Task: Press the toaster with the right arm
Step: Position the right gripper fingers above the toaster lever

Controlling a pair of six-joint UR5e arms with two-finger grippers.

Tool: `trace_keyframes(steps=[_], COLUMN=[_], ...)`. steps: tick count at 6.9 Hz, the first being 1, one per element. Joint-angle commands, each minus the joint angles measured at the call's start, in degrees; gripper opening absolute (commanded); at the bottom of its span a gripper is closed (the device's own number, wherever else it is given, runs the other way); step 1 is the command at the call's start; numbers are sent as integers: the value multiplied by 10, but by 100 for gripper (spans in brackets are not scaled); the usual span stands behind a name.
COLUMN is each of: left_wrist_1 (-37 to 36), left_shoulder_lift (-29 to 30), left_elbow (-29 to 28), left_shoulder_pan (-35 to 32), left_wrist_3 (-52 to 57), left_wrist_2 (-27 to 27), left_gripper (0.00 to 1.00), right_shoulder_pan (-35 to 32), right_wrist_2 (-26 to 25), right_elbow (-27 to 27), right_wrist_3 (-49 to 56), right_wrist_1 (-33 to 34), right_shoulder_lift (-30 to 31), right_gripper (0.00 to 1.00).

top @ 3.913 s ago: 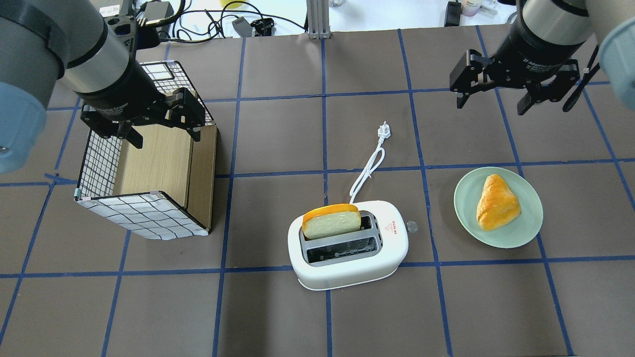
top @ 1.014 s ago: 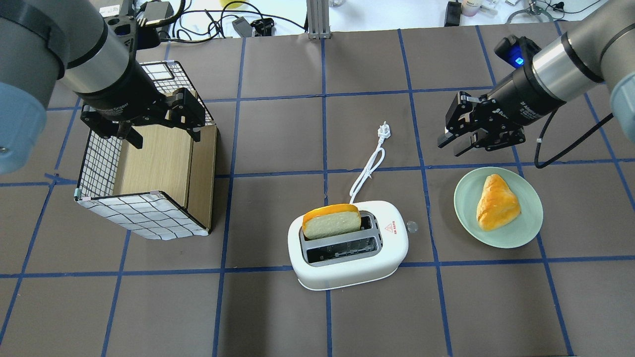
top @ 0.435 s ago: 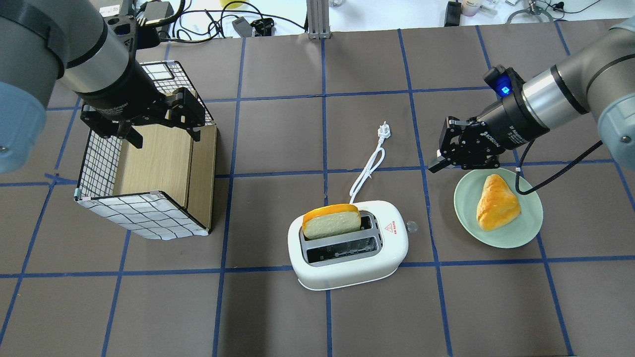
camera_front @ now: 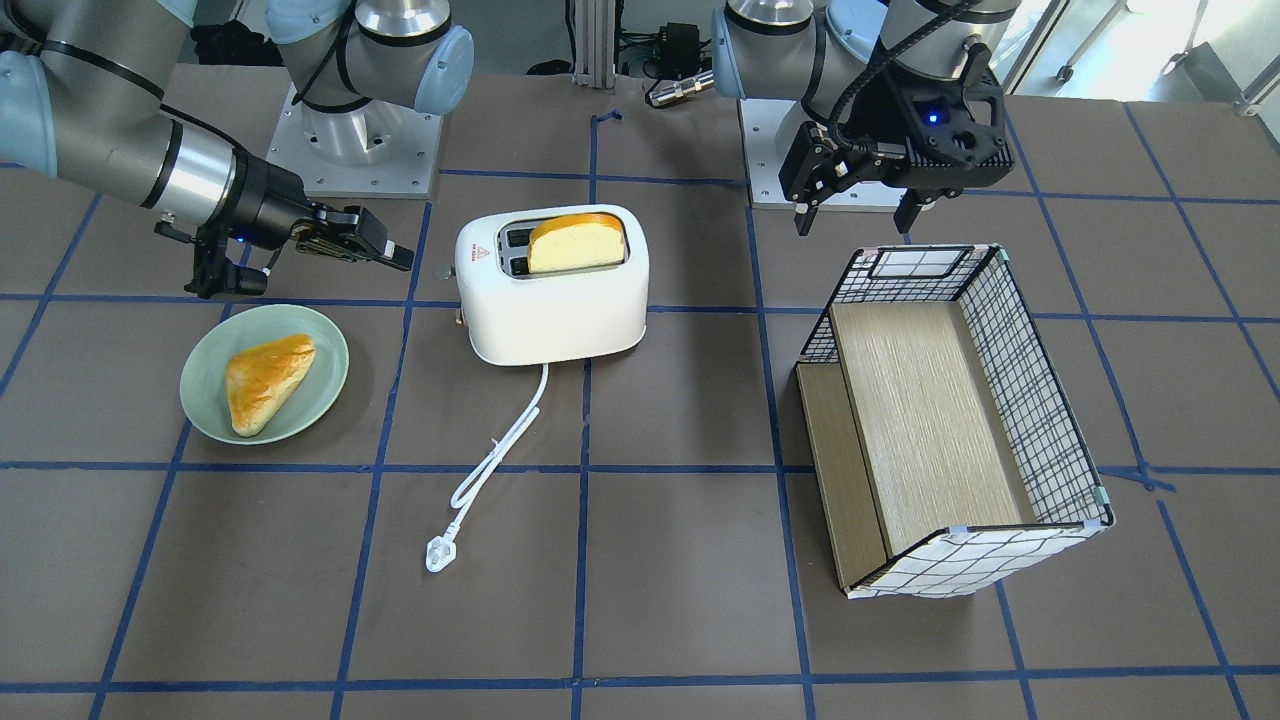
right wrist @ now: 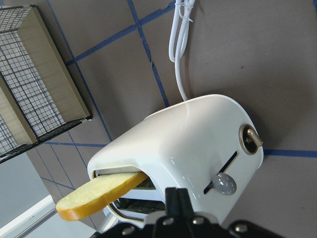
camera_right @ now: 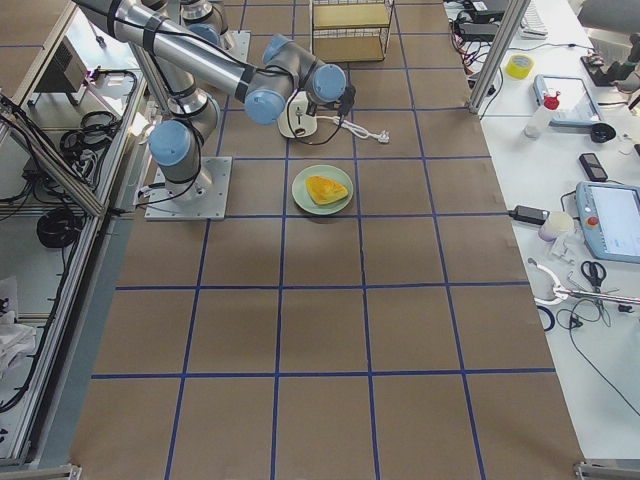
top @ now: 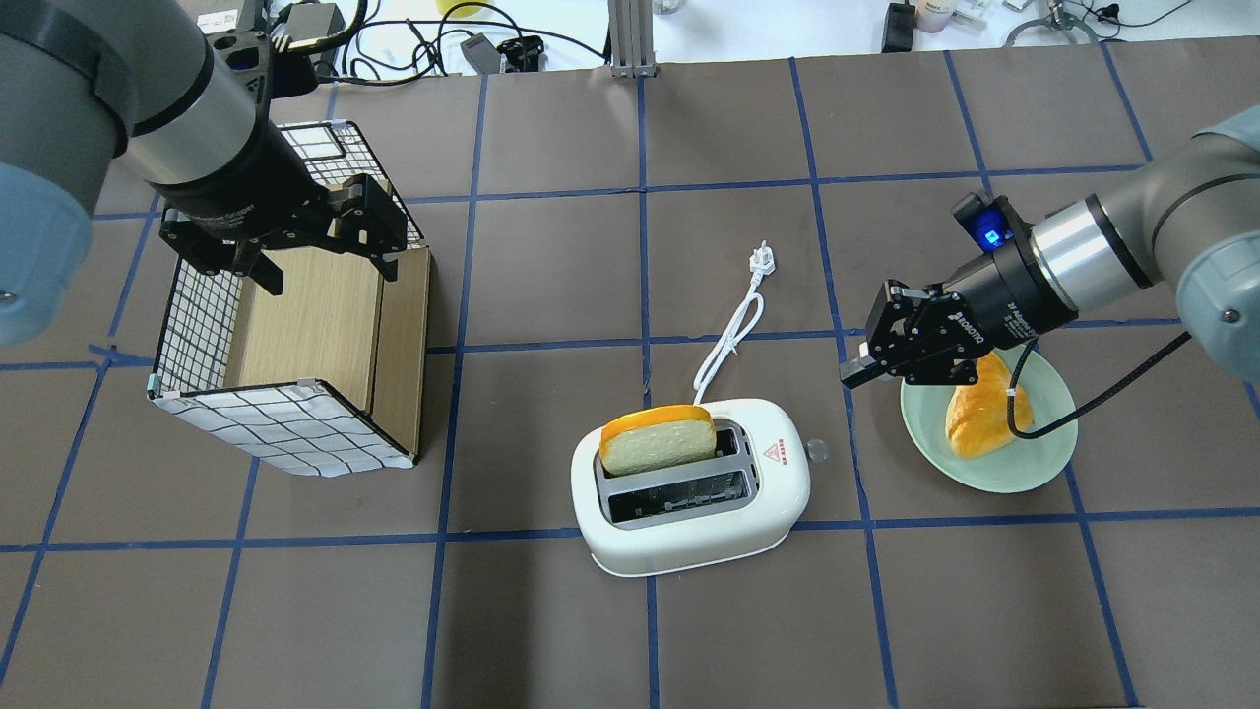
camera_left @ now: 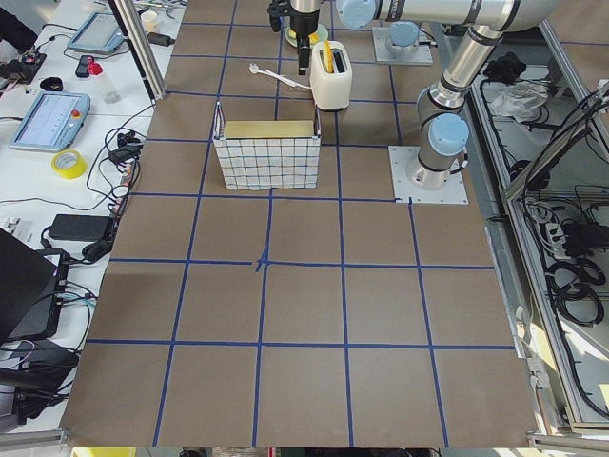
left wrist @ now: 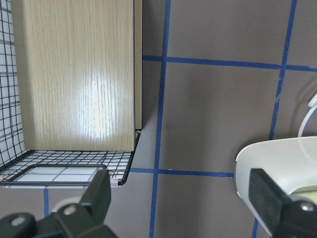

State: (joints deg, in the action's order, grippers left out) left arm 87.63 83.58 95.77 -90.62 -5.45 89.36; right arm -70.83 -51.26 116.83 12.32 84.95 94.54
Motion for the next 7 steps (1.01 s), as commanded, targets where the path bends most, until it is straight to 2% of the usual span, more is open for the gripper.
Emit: trace_keyframes(steps=[1, 3, 7], left_wrist_1=[0, 0, 0], left_shoulder_lift=[0, 0, 0], left_elbow=[0, 0, -1], left_shoulder_pan=[0, 0, 0], left_wrist_3=[0, 0, 0], left_wrist_2=[-1, -1, 0], left_gripper=[100, 100, 100], right_shoulder_pan=[13, 13, 13], right_wrist_2=[10, 34, 32], right_elbow=[31, 61, 67], right_wrist_3=[20, 45, 50], right_wrist_1=[-5, 3, 16], right_shoulder_lift=[0, -3, -16], right_gripper=[0, 0, 0])
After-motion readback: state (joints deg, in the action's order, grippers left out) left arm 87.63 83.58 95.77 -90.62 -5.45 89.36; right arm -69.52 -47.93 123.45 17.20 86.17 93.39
